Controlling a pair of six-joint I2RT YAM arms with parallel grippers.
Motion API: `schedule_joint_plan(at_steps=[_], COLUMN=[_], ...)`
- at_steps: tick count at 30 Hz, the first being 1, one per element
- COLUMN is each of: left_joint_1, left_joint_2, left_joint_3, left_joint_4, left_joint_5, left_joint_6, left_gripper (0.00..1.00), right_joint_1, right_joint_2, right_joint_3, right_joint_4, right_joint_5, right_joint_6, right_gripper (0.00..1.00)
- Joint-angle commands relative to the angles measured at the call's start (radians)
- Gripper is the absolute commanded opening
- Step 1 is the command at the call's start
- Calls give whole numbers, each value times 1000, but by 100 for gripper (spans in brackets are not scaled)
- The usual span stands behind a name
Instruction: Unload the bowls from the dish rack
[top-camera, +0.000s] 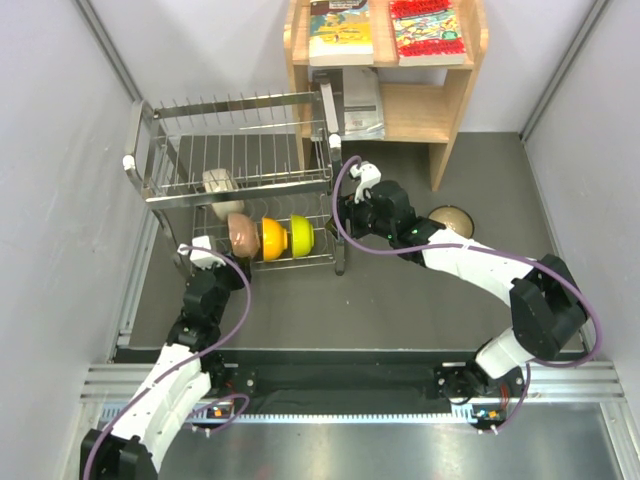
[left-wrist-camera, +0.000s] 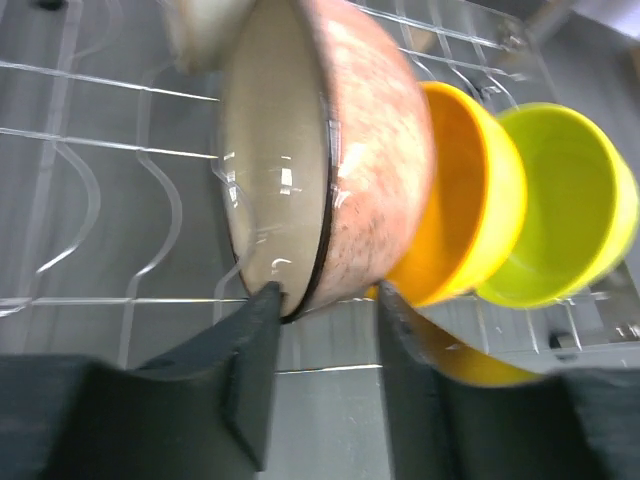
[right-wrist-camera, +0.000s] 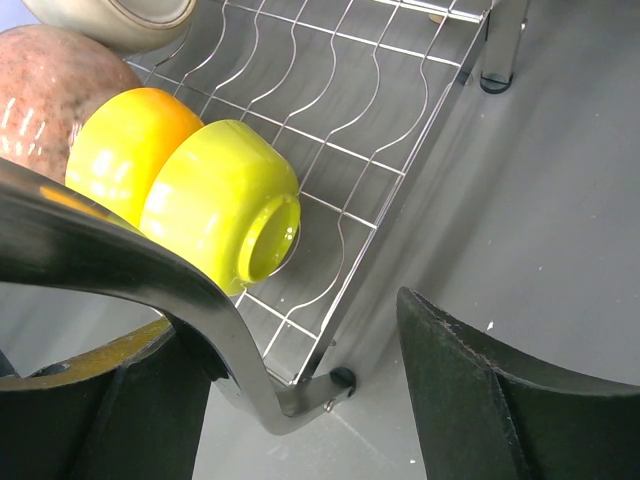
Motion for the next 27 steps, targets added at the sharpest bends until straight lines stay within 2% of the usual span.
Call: schedule_joint_plan(at_steps=[1, 5, 9, 12, 13, 14, 17, 27], left_joint_1=[-3, -3, -3, -3, -3, -3, -3, -3], left_joint_2=[41, 44, 16, 10, 12, 12, 15, 10], left_joint_3=[8, 17, 14, 22, 30, 34, 34, 2], left_joint_4=[119, 109, 90, 61, 44, 34, 36, 162], left_joint_5=[71, 88, 76, 53, 50, 42, 39, 35], left_joint_6=[10, 14, 7, -10, -13, -18, -21, 21], left_gripper=[39, 19, 17, 41, 55, 58, 64, 63], right_joint_1=[-50, -50, -50, -50, -50, -50, -52, -50], right_joint_2=[-6, 8, 32, 43, 45, 45, 43, 52], right_joint_3=[9, 20, 40, 46, 46, 46, 49, 43], right_joint_4=[-8, -13, -17, -19, -19, -19, -19, -16], right_joint_5=[70, 73, 76, 75, 75, 73, 75, 79], right_joint_6=[-25, -29, -35, -35, -35, -35, -36, -36], right_gripper=[69, 69, 69, 69, 69, 69, 69, 69])
